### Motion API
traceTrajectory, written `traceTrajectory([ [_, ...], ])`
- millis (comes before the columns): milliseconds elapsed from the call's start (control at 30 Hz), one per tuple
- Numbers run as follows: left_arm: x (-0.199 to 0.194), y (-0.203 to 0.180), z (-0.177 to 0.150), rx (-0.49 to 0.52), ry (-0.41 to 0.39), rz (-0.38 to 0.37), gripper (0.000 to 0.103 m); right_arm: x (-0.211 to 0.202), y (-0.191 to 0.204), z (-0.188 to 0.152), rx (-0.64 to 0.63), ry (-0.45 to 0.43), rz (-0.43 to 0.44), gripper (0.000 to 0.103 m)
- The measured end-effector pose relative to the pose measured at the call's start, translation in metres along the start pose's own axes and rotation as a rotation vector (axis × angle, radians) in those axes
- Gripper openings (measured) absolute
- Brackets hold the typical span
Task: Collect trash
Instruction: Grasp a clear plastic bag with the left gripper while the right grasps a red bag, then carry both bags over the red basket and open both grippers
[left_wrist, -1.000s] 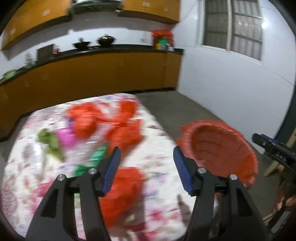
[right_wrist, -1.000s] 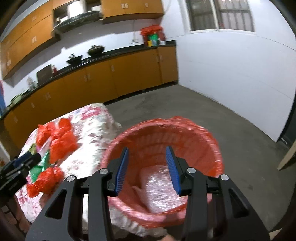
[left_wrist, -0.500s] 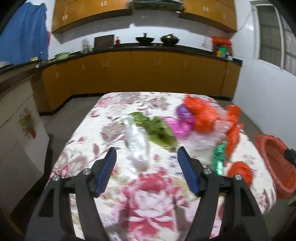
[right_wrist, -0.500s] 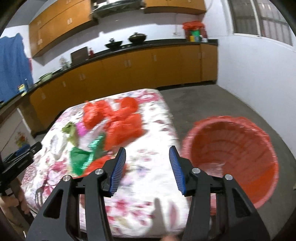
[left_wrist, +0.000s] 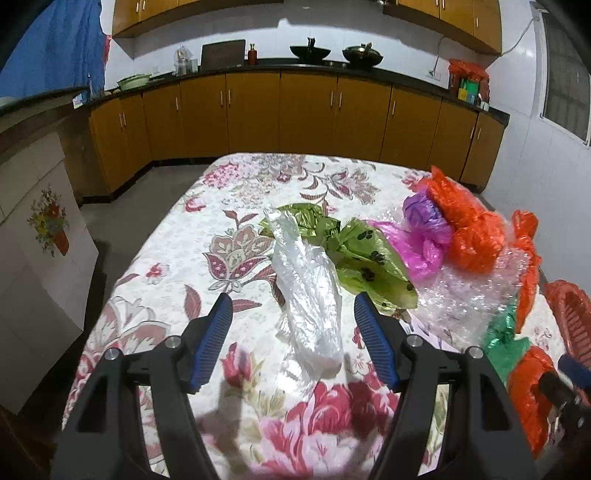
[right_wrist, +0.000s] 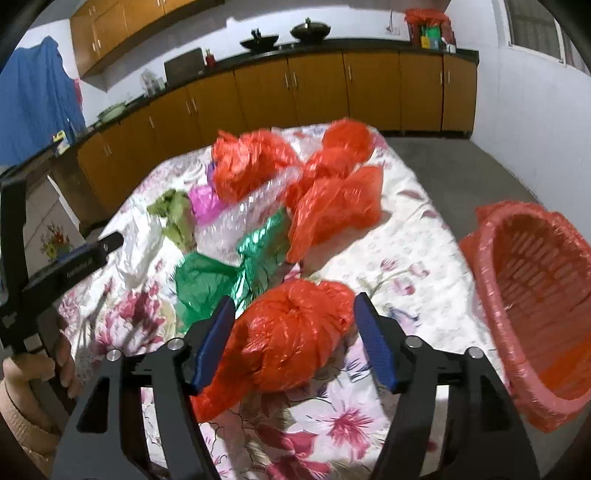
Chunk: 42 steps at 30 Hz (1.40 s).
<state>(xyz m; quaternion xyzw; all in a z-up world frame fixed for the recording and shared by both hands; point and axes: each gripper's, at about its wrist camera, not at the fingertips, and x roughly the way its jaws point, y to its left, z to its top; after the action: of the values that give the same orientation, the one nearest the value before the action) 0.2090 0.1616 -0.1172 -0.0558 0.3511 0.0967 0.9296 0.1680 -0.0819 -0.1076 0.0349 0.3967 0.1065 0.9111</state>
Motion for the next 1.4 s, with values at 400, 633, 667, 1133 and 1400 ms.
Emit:
traceTrajectory([
  [400,0.045,0.005,-0.001,-0.056,0.146,-0.026,0.053,0.012,0.001,-0.018,-0.014,0.069,0.056,0.057],
  [633,0.05,0.008,-0.002,-0.074,0.169,-0.064,0.024,0.0,-0.008,-0.018,-0.001,0.054,0.074,0.043],
  [667,0.049,0.008,-0.002,-0.074,0.168,-0.069,0.021,-0.003,-0.011,-0.019,0.0,0.048,0.069,0.043],
  [1133,-0.006,-0.002,-0.003,-0.035,0.066,-0.149,0.015,-0.043,-0.04,-0.016,0.034,-0.045,0.009,0.042],
  [1400,-0.053,-0.038,0.002,0.017,0.004,-0.268,0.015,-0.07,-0.066,-0.011,0.077,-0.102,-0.039,0.042],
])
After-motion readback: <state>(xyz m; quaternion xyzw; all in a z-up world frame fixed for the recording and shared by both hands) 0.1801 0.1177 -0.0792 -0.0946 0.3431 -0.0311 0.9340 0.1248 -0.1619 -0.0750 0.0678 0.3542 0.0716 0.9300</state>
